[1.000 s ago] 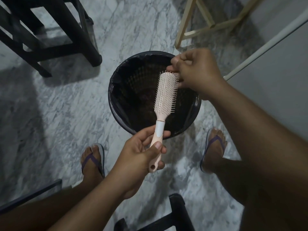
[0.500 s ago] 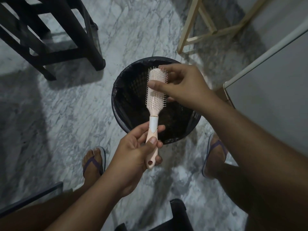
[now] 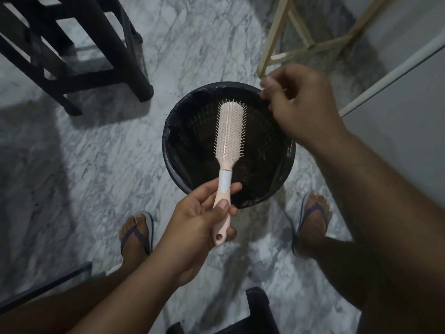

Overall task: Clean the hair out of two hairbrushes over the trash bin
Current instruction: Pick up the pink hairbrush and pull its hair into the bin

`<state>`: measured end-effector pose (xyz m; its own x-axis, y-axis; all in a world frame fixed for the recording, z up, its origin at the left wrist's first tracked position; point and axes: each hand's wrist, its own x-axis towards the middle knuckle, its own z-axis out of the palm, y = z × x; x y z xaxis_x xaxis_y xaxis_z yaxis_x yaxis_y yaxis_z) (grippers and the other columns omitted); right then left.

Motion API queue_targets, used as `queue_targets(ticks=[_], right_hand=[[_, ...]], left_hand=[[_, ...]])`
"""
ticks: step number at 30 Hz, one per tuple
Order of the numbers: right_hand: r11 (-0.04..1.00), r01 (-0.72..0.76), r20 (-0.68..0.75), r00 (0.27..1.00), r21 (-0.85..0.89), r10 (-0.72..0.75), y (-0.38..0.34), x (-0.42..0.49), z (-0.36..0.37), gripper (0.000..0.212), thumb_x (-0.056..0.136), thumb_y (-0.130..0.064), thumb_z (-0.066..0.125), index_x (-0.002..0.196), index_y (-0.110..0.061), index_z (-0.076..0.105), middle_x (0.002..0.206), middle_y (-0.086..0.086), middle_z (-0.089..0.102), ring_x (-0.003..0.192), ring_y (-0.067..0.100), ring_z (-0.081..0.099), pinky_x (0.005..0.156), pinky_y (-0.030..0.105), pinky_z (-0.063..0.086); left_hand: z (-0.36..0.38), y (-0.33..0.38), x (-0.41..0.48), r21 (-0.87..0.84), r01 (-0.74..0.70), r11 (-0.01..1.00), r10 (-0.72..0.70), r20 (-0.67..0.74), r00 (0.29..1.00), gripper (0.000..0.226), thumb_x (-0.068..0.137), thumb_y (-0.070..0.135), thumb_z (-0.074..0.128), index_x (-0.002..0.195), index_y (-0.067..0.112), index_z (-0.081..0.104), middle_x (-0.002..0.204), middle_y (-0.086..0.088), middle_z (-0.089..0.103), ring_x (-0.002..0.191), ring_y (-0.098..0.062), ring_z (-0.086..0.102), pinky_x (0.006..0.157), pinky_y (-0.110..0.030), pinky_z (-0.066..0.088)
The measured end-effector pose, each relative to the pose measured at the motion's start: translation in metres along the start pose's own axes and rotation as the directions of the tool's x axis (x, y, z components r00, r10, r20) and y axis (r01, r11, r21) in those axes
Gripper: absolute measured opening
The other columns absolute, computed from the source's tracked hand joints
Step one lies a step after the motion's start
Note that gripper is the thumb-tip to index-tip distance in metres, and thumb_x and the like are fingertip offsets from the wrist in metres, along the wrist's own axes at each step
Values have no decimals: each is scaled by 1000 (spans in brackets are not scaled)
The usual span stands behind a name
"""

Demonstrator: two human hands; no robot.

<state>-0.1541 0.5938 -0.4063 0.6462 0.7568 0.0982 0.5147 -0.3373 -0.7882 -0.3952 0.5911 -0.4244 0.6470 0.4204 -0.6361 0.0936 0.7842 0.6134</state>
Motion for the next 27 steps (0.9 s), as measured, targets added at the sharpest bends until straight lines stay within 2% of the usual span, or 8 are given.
queue_targets(ticks=[3, 6, 12, 14, 19, 22, 25, 27], right_hand=[[968, 225, 208, 958, -113, -198, -12, -22, 10, 13, 85, -33, 71, 88, -20, 71, 83, -5, 66, 69, 11, 61, 69, 28, 53], [941, 244, 313, 935, -235, -164, -18, -33, 20, 19, 84, -43, 66, 94, -27, 68, 96, -6, 57, 74, 9, 55, 74, 37, 54], [887, 217, 386, 921, -408, -48, -24, -34, 17, 31, 87, -55, 64, 108, -33, 66, 109, -8, 54, 98, 15, 60, 79, 33, 50], [886, 205, 384, 923, -416, -33, -23, -35, 18, 30, 86, -56, 66, 108, -36, 67, 107, -9, 53, 101, 15, 60, 76, 31, 45], [871, 180, 334, 942, -457, -19, -22, -39, 20, 16, 89, -44, 66, 98, -32, 71, 108, -7, 58, 99, 19, 61, 72, 29, 37], [912, 147, 321, 947, -384, -18, -20, -38, 24, 15, 92, -37, 62, 95, -26, 72, 101, -6, 65, 93, 17, 64, 74, 33, 48], [997, -67, 166, 983, -39, 73, -19, -26, 17, 16, 96, -26, 56, 90, -18, 68, 82, -6, 74, 75, 9, 68, 78, 39, 58], [994, -78, 100, 992, 72, 71, -16, -19, 11, 17, 98, -18, 54, 95, -13, 70, 82, -8, 74, 77, 4, 69, 79, 35, 57]], left_hand=[[-2, 6, 4, -6, -22, 1000, 22, -19, 1000, 38, 96, -2, 50, 131, 10, 59, 126, -2, 71, 74, -11, 59, 55, -29, 48], [-4, 8, 5, 21, -31, 999, 32, -36, 999, 39, 97, -2, 50, 132, 12, 59, 126, -1, 72, 75, -10, 59, 57, -28, 48], [-10, 6, 5, 160, -84, 984, 96, -70, 993, 41, 97, 0, 51, 133, 17, 59, 127, 3, 71, 78, -10, 58, 66, -38, 40], [-12, 6, 4, 195, -77, 978, 93, -73, 993, 41, 97, 0, 51, 133, 18, 58, 127, 4, 71, 78, -11, 59, 70, -43, 37], [-12, 1, 2, 238, -56, 970, 70, -51, 996, 41, 98, 0, 50, 133, 19, 58, 128, 3, 70, 84, -13, 58, 67, -37, 45], [-7, 1, 2, 146, -28, 989, 35, -48, 998, 38, 98, -1, 49, 131, 14, 59, 126, -1, 71, 78, -11, 59, 61, -32, 46], [-5, 1, 4, 46, -4, 999, 6, -44, 999, 34, 98, 0, 49, 130, 9, 60, 127, -3, 71, 75, -10, 58, 55, -27, 47], [-5, 1, 4, 27, 0, 1000, 1, -43, 999, 34, 98, 0, 49, 129, 8, 60, 127, -2, 71, 76, -11, 57, 55, -27, 48]])
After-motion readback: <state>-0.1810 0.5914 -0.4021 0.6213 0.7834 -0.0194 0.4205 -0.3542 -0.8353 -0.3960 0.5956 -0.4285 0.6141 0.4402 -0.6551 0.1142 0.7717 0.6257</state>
